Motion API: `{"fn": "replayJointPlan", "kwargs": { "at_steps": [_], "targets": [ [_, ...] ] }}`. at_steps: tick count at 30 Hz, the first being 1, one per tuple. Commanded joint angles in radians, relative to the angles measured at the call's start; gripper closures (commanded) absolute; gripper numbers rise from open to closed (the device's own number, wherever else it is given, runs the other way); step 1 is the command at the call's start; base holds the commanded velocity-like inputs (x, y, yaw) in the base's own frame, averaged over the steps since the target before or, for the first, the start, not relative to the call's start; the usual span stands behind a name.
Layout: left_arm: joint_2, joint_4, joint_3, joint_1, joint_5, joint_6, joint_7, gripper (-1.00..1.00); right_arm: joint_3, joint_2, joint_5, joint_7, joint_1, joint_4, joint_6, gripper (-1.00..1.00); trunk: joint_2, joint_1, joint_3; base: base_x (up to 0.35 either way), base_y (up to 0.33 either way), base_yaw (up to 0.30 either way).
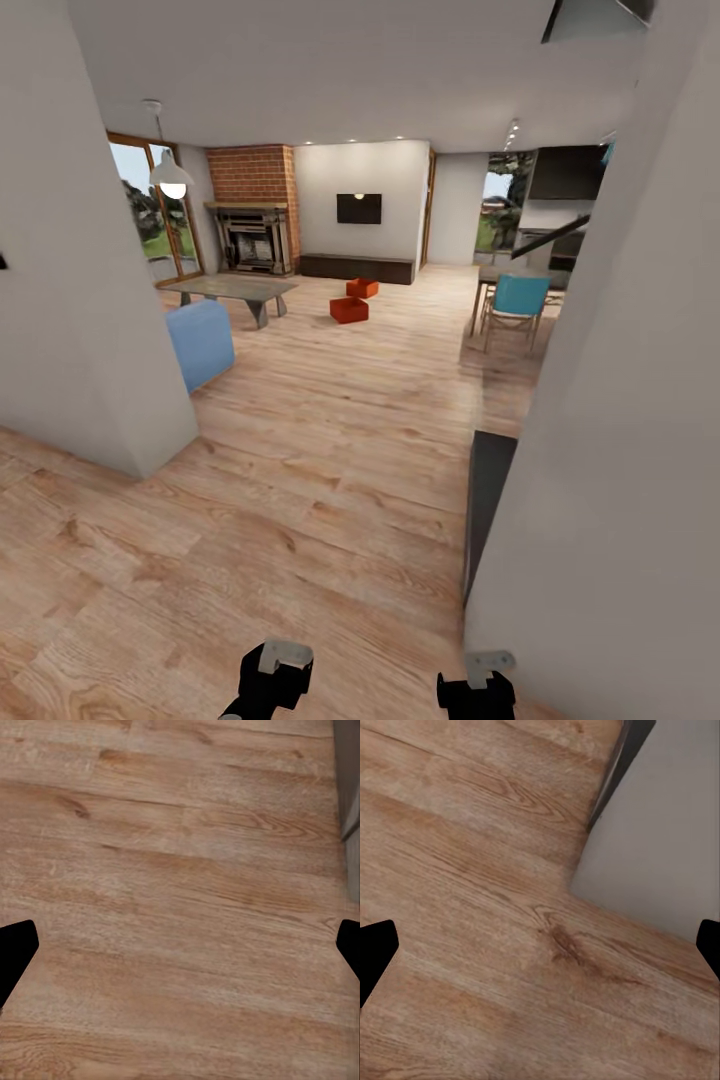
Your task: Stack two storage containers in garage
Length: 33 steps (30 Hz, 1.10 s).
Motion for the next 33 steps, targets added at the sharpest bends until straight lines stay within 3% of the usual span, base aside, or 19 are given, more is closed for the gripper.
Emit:
{"fn": "replayJointPlan", "kwargs": {
  "at_steps": [1,20,23,24,27,33],
  "targets": [
    [0.000,0.001,-0.006,-0.001,0.004,-0.003,0.005,-1.00,0.003,0.000,0.008,-0.006,0.000,-0.001,0.006,-1.00,-0.001,0.000,-0.001,0.205,0.017,0.000],
    [0.001,0.004,-0.011,-0.001,-0.002,0.001,0.003,-1.00,0.001,-0.006,0.011,-0.005,0.000,-0.006,0.003,-1.00,-0.001,0.000,-0.001,0.247,0.002,0.000],
    [-0.002,0.041,-0.009,-0.003,0.001,0.024,0.007,-1.00,-0.001,-0.005,0.008,-0.005,0.000,-0.005,0.003,-1.00,-0.001,0.000,-0.001,0.326,0.000,0.000],
    [-0.004,0.068,-0.008,-0.010,0.008,0.044,0.009,-1.00,-0.001,-0.005,0.007,-0.005,0.000,-0.004,0.004,-1.00,-0.001,0.000,-0.001,0.333,0.000,0.000],
    [-0.006,0.109,-0.006,-0.045,0.074,0.141,0.031,-1.00,0.000,-0.002,0.005,-0.004,-0.001,-0.003,0.012,-1.00,-0.001,0.000,-0.001,0.309,0.000,0.000],
    [0.000,0.119,-0.007,-0.056,0.103,0.183,0.042,-1.00,0.001,0.000,0.005,-0.004,-0.002,-0.002,0.016,-1.00,-0.001,0.000,-0.001,0.250,0.000,0.000]
  ]
}}
